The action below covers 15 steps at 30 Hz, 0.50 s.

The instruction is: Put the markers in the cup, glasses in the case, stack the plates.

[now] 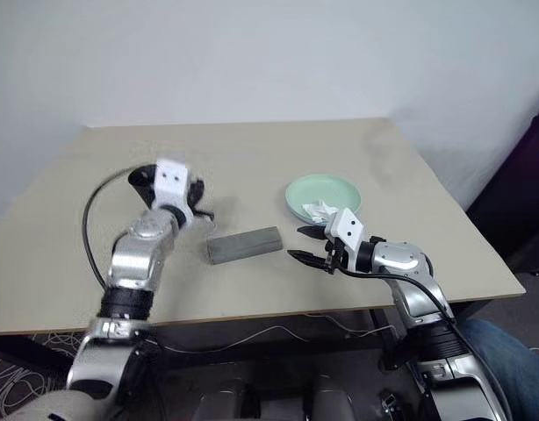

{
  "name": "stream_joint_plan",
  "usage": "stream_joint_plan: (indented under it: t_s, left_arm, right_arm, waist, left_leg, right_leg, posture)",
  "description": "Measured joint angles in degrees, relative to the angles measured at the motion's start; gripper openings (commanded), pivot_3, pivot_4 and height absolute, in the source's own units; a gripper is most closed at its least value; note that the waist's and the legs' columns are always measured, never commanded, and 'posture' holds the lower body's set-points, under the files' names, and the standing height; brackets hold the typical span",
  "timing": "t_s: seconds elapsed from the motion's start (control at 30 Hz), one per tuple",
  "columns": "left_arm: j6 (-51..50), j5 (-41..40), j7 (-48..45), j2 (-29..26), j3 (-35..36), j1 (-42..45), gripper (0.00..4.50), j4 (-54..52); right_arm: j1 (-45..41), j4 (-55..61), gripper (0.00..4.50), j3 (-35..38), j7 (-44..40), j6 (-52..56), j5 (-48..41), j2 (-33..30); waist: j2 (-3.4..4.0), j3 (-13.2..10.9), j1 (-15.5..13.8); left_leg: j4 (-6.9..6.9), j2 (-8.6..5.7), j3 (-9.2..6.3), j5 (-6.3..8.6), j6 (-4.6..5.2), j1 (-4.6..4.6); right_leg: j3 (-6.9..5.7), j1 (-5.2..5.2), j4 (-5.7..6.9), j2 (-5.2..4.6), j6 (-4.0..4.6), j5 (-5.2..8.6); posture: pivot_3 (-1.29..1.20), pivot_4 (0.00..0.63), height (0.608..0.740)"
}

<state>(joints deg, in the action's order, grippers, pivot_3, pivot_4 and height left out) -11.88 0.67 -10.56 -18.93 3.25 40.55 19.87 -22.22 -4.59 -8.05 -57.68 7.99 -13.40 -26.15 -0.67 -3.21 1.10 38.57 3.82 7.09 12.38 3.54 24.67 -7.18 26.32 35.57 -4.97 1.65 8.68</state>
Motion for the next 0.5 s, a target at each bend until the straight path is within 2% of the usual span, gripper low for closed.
stream_joint_plan:
  t_s: [0.1,0.23,0.33,0.5]
  left_arm:
    - [16.84,0.90,0.87,-2.49,0.95,6.97,0.03,10.19]
    - [31.84,2.53,2.36,-4.92,1.38,13.45,0.03,25.27]
    - [37.96,4.38,4.18,-6.17,1.08,17.09,0.03,35.80]
    - [42.91,5.76,6.58,-6.97,1.04,19.08,0.03,46.25]
  right_arm:
    - [-0.24,-0.75,2.75,-0.01,-0.02,-0.02,0.03,0.05]
    - [-0.73,-1.00,2.75,-0.01,-0.06,-0.11,0.03,0.01]
    - [-1.40,-1.15,2.75,0.00,-0.06,-0.24,0.03,-0.02]
    - [-1.45,-1.12,2.75,0.01,-0.03,-0.36,0.02,-0.20]
  waist:
    - [0.02,0.01,-0.02]
    - [0.01,0.01,-0.01]
    - [-0.01,0.00,-0.01]
    - [-0.01,0.00,-0.03]
  left_leg:
    - [-0.03,-0.01,0.02,0.00,0.00,-0.01]
    - [-0.02,-0.09,0.13,0.00,0.01,0.00]
    - [-0.02,-0.15,0.14,0.00,0.02,0.02]
    - [-0.04,-0.13,0.12,0.00,0.02,0.02]
  right_leg:
    - [0.03,0.00,-0.01,-0.02,0.00,0.00]
    - [0.08,0.00,-0.05,-0.02,-0.01,0.00]
    - [0.08,0.01,-0.08,-0.02,-0.02,0.00]
    - [0.07,0.01,-0.08,-0.02,-0.02,-0.01]
  posture:
    - [0.00,0.000,0.740]
    - [0.00,0.000,0.740]
    - [0.00,0.000,0.740]
    - [0.00,0.000,0.740]
